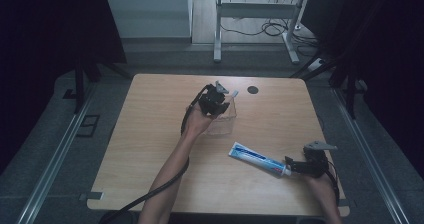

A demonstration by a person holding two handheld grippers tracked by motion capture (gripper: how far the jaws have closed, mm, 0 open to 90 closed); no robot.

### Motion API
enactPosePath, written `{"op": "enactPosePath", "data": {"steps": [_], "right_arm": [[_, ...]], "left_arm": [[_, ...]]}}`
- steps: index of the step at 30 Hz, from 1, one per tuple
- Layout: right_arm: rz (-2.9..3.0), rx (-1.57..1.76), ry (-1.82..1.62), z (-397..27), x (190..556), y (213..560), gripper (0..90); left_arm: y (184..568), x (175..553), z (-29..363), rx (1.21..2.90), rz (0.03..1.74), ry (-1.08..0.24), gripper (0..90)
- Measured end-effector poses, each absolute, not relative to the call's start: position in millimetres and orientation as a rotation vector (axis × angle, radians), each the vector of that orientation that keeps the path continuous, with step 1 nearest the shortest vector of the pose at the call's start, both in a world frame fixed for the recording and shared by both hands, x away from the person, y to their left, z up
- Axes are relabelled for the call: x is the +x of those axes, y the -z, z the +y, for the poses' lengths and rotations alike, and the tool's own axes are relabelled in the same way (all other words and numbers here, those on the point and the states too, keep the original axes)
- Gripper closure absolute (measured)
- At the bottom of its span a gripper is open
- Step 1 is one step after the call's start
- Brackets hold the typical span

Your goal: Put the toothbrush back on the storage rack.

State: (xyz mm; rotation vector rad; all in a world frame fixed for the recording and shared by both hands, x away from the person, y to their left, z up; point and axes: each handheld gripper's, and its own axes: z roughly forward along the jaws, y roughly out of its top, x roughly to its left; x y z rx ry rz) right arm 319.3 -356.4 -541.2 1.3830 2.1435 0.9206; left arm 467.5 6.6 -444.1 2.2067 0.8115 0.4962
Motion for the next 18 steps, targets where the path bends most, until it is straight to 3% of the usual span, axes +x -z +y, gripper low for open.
{"op": "enactPosePath", "data": {"steps": [7, 18], "right_arm": [[2.143, 1.383, -0.921, -356.4, 319.3, 541.2, 13.4], [2.143, 1.383, -0.920, -356.4, 319.3, 541.2, 13.4]], "left_arm": [[436.4, 464.0, 10.4, 2.160, 0.829, -0.479, 51.9], [427.6, 455.7, 19.0, 2.110, 0.849, -0.394, 38.0]]}}
